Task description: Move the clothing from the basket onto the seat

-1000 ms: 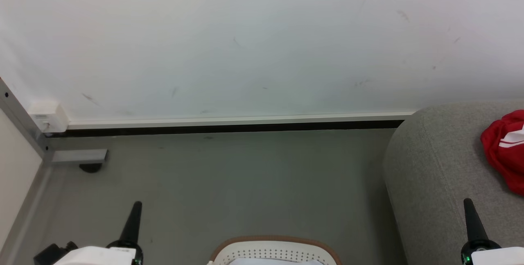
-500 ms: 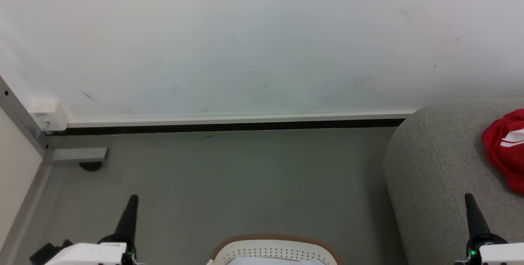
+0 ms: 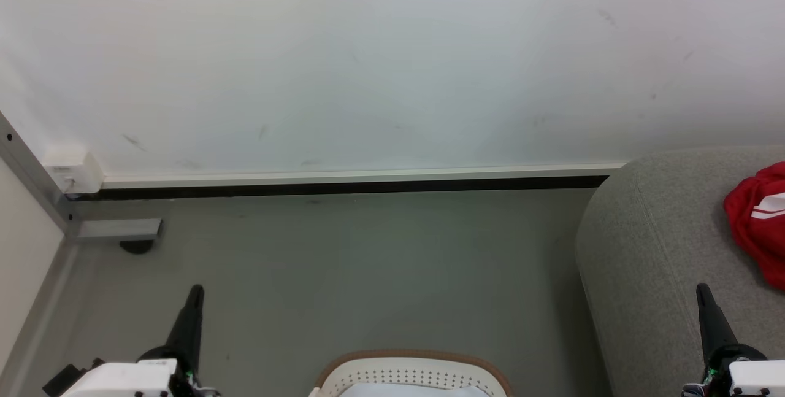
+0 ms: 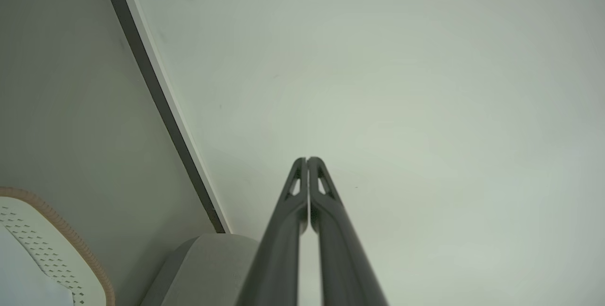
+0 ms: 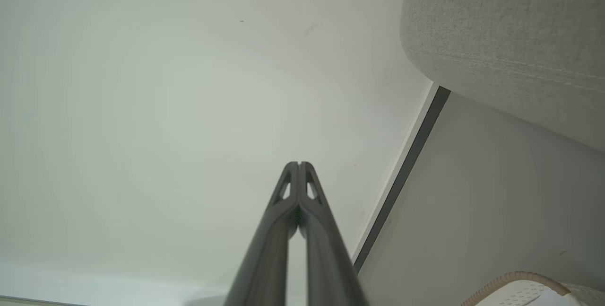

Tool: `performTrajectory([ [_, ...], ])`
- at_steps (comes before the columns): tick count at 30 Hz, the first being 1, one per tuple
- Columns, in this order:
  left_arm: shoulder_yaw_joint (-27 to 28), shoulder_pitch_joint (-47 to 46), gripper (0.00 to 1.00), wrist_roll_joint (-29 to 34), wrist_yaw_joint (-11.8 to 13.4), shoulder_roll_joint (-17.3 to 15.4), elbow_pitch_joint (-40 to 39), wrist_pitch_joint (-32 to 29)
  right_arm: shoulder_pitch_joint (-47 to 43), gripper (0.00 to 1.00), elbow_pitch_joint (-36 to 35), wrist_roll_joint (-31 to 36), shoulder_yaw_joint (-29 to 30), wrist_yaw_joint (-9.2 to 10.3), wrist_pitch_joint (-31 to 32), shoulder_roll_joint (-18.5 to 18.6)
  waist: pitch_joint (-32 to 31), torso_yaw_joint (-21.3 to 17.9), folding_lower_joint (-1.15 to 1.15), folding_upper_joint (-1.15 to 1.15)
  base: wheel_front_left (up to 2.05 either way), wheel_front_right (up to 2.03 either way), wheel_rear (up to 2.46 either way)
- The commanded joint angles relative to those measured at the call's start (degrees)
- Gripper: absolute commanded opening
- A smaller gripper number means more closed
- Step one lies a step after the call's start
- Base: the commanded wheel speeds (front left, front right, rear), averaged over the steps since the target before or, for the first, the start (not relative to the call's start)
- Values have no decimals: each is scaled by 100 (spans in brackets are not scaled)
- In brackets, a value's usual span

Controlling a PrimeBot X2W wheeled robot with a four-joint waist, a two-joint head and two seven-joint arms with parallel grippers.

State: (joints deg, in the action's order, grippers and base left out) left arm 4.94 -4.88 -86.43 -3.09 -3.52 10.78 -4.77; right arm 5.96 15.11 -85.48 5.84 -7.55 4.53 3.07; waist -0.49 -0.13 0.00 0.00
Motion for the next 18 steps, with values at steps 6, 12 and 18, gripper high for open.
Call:
performTrajectory([
  [6,105,-106,0,-314,-76,29,-27,-88,116,0,-30,-362,19,11,90,41,15,5,0,0,0,0,0],
  [12,160,-138,0,-497,-103,49,-29,-153,145,0,-33,-634,21,11,136,47,28,8,0,0,0,0,0],
  [18,191,-149,0,-630,-124,65,-30,-191,167,0,-37,-755,18,12,170,55,37,11,0,0,0,0,0],
])
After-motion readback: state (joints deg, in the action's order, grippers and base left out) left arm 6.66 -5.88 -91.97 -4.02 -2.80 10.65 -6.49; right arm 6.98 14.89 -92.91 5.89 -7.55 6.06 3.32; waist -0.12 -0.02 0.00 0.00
